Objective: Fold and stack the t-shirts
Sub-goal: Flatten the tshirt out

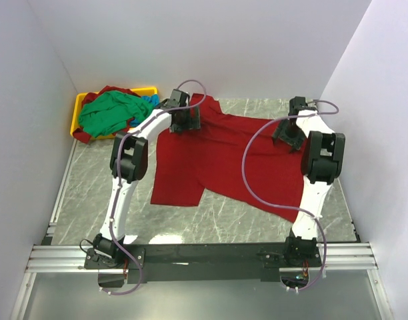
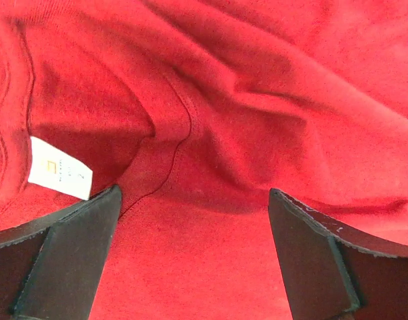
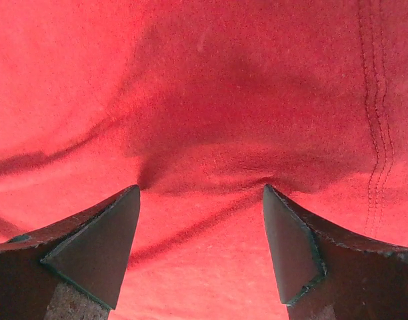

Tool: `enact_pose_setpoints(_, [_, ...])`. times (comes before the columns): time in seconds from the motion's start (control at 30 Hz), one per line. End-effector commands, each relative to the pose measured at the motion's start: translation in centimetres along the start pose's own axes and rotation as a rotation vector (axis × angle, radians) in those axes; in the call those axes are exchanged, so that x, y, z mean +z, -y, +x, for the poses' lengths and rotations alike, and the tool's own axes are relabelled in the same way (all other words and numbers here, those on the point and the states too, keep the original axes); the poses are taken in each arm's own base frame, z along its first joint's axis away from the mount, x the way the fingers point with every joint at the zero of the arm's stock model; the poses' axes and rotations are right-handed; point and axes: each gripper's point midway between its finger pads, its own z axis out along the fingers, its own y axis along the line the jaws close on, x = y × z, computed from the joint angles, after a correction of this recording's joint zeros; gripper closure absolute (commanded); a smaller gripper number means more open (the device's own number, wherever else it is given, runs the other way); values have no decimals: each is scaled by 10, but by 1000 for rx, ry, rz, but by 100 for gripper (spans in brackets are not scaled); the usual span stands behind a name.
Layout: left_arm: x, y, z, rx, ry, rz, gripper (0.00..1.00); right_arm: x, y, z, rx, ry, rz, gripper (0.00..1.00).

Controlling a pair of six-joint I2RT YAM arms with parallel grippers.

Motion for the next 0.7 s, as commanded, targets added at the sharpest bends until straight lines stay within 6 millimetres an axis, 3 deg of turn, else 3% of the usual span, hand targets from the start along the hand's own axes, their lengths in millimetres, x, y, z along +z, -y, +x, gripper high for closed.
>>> enact_pose_setpoints(0.0, [23, -11, 21, 24, -72, 0, 1, 6, -3, -10, 18, -18, 2, 20])
enact_pose_setpoints(0.2, [6, 3, -3, 58, 14, 56, 1, 1, -11, -19, 10, 2, -32, 20])
enact_pose_setpoints(0.23, [-8, 10, -14, 64, 49, 70, 1, -5, -13, -23, 10, 21, -42, 20])
enact_pose_setpoints(0.3, [-17, 12, -18, 72, 77, 72, 1, -10, -18, -23, 5, 33, -75, 19])
enact_pose_setpoints(0.33, [-34, 18, -29, 79, 118, 69, 1, -18, -20, -28, 6, 56, -88, 19])
enact_pose_setpoints(0.4, [-45, 14, -28, 76, 135, 47, 0, -24, -22, -30, 7, 74, -101, 19])
enact_pose_setpoints(0.43, [-64, 18, -37, 67, 170, 50, 1, -30, -24, -32, 5, 87, -110, 19])
enact_pose_setpoints(0.5, [-74, 7, -27, 53, 168, -1, 0, -35, -27, -32, 4, 95, -125, 18])
enact_pose_setpoints(0.53, [-93, 9, -33, 45, 196, 4, 1, -44, -32, -33, -3, 112, -140, 18])
enact_pose_setpoints(0.57, [-92, -1, -15, 38, 162, -20, 1, -45, -34, -30, -8, 115, -144, 18])
enact_pose_setpoints(0.6, [-111, -3, -18, 32, 195, -39, 1, -48, -36, -28, -14, 122, -150, 18])
enact_pose_setpoints(0.63, [-116, -7, -12, 15, 195, -50, 0, -58, -38, -28, -19, 140, -160, 18])
enact_pose_setpoints(0.67, [-112, -24, 15, 3, 148, -97, 0, -58, -41, -17, -33, 130, -160, 18])
